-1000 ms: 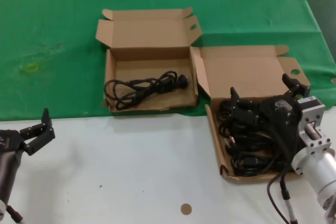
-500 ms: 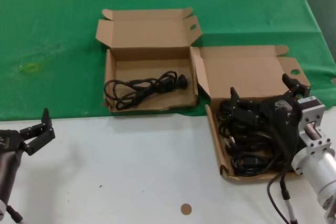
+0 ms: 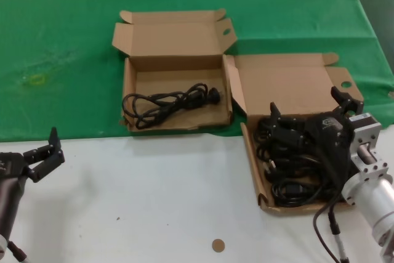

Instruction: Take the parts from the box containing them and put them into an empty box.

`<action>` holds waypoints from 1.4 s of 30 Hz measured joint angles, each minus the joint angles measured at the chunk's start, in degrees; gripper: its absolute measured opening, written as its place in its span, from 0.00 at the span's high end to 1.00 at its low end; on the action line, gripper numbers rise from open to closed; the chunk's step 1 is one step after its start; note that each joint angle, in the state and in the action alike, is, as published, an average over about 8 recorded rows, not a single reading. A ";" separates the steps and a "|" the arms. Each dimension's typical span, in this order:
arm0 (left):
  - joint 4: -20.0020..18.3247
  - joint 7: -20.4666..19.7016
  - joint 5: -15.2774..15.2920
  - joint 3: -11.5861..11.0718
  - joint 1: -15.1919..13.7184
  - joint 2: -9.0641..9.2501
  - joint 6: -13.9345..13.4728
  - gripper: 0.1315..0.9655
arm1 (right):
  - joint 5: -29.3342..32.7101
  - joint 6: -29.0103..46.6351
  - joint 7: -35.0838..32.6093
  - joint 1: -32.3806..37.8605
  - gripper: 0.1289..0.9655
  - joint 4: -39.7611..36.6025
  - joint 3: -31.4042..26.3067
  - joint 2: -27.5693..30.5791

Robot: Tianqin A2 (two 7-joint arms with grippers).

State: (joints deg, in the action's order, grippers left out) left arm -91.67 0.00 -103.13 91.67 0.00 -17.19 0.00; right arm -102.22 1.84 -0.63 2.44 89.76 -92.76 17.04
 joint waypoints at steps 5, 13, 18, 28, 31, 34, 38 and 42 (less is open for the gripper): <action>0.00 0.00 0.00 0.00 0.00 0.00 0.00 0.00 | 0.00 0.00 0.00 0.00 0.00 0.00 0.00 0.00; 0.00 0.00 0.00 0.00 0.00 0.00 0.00 0.00 | 0.00 0.00 0.00 0.00 0.00 0.00 0.00 0.00; 0.00 0.00 0.00 0.00 0.00 0.00 0.00 0.00 | 0.00 0.00 0.00 0.00 0.00 0.00 0.00 0.00; 0.00 0.00 0.00 0.00 0.00 0.00 0.00 0.00 | 0.00 0.00 0.00 0.00 0.00 0.00 0.00 0.00; 0.00 0.00 0.00 0.00 0.00 0.00 0.00 0.00 | 0.00 0.00 0.00 0.00 0.00 0.00 0.00 0.00; 0.00 0.00 0.00 0.00 0.00 0.00 0.00 0.00 | 0.00 0.00 0.00 0.00 0.00 0.00 0.00 0.00; 0.00 0.00 0.00 0.00 0.00 0.00 0.00 0.00 | 0.00 0.00 0.00 0.00 0.00 0.00 0.00 0.00; 0.00 0.00 0.00 0.00 0.00 0.00 0.00 0.00 | 0.00 0.00 0.00 0.00 0.00 0.00 0.00 0.00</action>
State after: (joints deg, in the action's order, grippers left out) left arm -91.67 0.00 -103.13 91.67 0.00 -17.19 0.00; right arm -102.22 1.84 -0.63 2.44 89.76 -92.76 17.04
